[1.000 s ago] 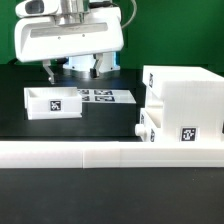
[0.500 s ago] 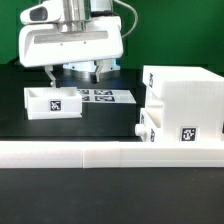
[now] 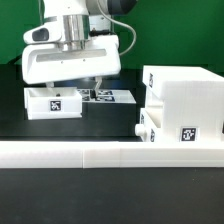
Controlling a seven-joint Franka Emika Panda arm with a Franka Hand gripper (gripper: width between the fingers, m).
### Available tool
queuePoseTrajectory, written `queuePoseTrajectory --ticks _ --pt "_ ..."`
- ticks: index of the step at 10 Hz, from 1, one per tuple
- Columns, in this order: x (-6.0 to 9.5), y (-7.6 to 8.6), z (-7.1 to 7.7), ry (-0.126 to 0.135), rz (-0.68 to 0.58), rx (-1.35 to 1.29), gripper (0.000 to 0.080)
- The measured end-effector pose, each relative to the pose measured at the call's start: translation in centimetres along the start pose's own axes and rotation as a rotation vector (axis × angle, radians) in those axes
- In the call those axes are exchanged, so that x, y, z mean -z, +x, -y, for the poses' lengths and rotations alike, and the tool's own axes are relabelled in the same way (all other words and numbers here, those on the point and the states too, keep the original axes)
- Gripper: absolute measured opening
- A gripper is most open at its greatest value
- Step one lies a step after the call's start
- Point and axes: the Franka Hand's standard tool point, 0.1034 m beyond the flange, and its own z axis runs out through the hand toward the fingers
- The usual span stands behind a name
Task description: Assemble drawer
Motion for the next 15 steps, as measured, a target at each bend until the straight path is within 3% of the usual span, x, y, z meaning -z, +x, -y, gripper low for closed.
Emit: queuePoseTrajectory --ticks 4,6,7,8,9,13,15 --pt "-0.3 -0.3 0.0 0.001 0.002 0.005 0.0613" --pt "-0.3 -0.2 0.1 0.001 0.001 0.007 0.0323" --pt "-0.3 -0.2 0.1 0.001 0.001 0.007 0.0323" --pt "-0.3 -0.2 0.1 0.001 0.001 0.008 0.015" --pt "-0.3 -0.1 0.1 0.0 -0.001 0.009 0.0044" --pt "-0.2 0.4 0.5 -0.006 -0.015 0.014 0.0044" --pt "-0.3 1.3 2.2 0.0 -0.017 0.034 0.0044"
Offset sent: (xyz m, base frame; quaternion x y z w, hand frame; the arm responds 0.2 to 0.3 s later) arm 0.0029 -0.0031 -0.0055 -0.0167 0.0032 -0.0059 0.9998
